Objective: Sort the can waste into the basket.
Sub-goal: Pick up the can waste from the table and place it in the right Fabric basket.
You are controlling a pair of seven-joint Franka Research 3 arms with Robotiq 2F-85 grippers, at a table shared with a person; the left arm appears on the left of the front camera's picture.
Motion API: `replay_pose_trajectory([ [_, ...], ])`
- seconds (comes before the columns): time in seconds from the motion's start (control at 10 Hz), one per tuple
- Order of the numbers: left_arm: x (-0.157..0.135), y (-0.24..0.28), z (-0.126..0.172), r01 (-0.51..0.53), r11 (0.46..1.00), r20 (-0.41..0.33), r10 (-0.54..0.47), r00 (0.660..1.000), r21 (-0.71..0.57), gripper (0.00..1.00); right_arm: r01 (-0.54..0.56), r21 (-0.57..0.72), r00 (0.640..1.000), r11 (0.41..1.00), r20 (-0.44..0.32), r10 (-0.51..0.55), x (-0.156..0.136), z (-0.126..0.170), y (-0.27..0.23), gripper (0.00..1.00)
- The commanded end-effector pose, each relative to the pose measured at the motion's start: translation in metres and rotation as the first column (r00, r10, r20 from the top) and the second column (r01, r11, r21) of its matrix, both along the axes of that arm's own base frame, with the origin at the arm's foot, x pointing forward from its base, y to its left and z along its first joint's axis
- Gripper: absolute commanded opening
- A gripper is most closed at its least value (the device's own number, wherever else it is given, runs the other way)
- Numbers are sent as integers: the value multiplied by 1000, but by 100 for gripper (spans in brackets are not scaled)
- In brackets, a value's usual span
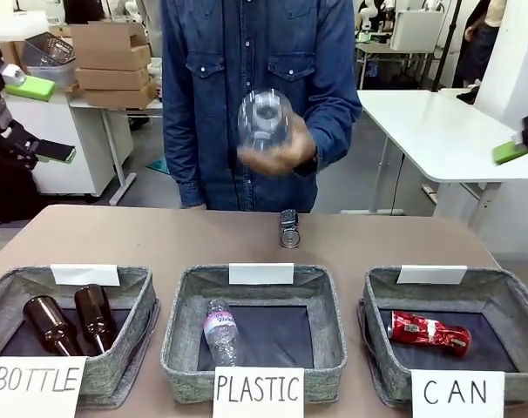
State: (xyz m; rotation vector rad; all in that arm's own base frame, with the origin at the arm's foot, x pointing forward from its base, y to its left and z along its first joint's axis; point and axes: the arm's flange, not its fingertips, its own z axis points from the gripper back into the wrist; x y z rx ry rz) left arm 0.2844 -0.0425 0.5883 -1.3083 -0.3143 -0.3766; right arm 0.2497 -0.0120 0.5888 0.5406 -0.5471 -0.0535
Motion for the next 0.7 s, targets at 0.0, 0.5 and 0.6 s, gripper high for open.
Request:
replay_pose_trajectory([
  [0.0, 1, -1, 1, 9, 1000, 21, -8, 1000, -23, 100, -30, 9, 1000, 1000, -9, 30, 53, -44, 27, 100],
  [0.5, 1, -1, 1, 9, 1000, 21, -8, 1000, -23, 100, -82, 51, 996, 995, -25, 83, 51, -38, 23, 100],
  [0.6, 1, -1, 1, 9, 1000, 21, -8, 1000, -23, 100, -78, 34, 996, 996, -31, 79, 57, -43, 27, 100],
])
